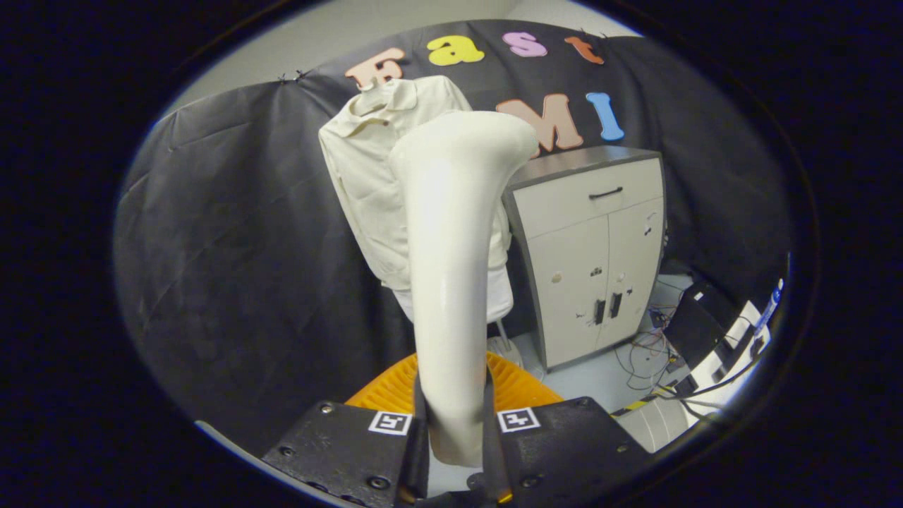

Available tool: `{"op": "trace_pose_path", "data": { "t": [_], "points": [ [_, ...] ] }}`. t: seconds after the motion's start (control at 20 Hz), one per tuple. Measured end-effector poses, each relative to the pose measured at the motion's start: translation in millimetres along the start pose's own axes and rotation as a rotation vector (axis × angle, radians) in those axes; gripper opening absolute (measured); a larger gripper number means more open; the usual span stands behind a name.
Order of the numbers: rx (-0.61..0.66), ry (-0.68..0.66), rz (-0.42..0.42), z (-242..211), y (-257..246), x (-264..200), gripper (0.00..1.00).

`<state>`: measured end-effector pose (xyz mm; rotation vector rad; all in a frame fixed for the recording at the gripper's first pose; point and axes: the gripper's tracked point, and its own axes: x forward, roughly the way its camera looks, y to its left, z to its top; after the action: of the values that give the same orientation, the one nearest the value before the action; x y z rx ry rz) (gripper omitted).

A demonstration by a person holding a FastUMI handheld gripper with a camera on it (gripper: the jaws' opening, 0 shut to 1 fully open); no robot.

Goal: Iron the clothes twice with a garment steamer, once on the left side and once on the right side.

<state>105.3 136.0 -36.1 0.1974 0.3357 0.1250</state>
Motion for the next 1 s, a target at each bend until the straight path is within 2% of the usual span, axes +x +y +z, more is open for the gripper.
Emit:
{"op": "trace_pose_path", "data": {
  "t": [0.25,0.45,0.65,1.0],
  "points": [
    [-0.086,-0.115,0.044,31,-15,-52,0.3],
    [-0.087,-0.166,0.082,41,-30,-81,0.3],
    [-0.079,-0.186,0.113,52,-41,-104,0.3],
    [-0.135,-0.203,0.14,58,-57,-130,0.3]
  ]
}}
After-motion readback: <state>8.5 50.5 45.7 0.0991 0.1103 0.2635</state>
